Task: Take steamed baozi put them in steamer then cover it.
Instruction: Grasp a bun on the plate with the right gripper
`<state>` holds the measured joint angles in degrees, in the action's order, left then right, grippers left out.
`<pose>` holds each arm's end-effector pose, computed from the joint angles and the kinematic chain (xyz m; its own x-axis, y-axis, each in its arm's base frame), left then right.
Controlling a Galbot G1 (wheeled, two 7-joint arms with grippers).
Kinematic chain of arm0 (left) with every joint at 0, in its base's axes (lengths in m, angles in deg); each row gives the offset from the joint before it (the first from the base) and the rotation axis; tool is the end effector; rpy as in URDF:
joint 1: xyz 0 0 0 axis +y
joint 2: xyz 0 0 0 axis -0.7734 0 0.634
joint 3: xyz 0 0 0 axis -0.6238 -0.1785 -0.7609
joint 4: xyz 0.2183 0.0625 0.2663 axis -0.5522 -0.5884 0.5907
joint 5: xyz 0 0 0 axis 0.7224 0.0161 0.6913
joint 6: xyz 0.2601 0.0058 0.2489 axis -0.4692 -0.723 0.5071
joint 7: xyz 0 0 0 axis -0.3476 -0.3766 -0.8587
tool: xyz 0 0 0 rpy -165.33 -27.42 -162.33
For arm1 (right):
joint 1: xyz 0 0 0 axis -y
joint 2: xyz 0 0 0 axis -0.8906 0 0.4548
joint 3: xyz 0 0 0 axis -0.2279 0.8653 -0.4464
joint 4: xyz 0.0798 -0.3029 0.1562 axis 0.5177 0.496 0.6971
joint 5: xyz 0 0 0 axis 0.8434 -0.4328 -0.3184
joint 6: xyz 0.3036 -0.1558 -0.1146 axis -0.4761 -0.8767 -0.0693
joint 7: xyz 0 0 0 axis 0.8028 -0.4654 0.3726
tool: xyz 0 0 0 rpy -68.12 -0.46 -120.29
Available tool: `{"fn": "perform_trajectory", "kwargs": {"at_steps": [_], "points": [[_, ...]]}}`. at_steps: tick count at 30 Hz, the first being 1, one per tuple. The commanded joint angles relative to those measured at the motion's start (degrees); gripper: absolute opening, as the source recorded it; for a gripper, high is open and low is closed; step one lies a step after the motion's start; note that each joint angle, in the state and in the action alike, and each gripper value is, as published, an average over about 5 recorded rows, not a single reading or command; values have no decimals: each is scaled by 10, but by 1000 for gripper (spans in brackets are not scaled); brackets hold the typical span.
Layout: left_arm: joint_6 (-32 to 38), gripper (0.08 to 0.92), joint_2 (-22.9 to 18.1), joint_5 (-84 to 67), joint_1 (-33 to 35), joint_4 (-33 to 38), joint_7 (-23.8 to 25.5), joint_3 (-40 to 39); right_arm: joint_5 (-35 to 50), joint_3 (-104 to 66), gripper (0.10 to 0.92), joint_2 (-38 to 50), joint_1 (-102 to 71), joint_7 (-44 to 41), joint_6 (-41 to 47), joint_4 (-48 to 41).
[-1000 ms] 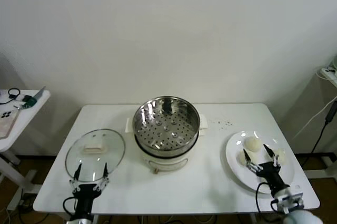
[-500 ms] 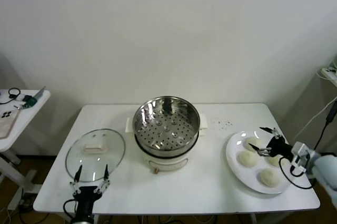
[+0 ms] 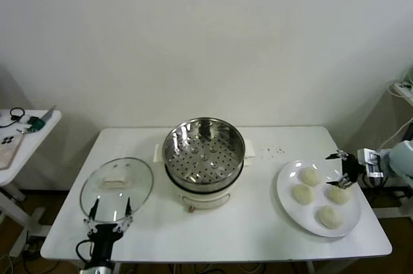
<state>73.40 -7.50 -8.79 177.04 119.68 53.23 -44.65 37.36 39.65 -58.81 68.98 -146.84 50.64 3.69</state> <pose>0.1328 0.0629 -0.3904 -0.9903 -0.1329 0.0407 -0.1253 0.9801 0.1538 0.4675 -0.3027 -0.1845 -0.3249 -0.1939 0.9257 -0.9446 0.1144 -0.3076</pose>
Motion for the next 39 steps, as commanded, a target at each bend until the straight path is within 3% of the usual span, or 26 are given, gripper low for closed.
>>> {"fn": "perform_trajectory", "kwargs": {"at_steps": [1,18,39], "points": [[-14,823,3,-8,-11,1,-6,3,-40,209,823,-33,194,-59,-15,-100],[-21,823,7,-20,-19,1,-15,15,-45,248,823,-167,197,-43,-23,-209],[-27,823,7,-20,-26,0,-20,18,-71,259,823,-192,182,-43,-40,-236]]}}
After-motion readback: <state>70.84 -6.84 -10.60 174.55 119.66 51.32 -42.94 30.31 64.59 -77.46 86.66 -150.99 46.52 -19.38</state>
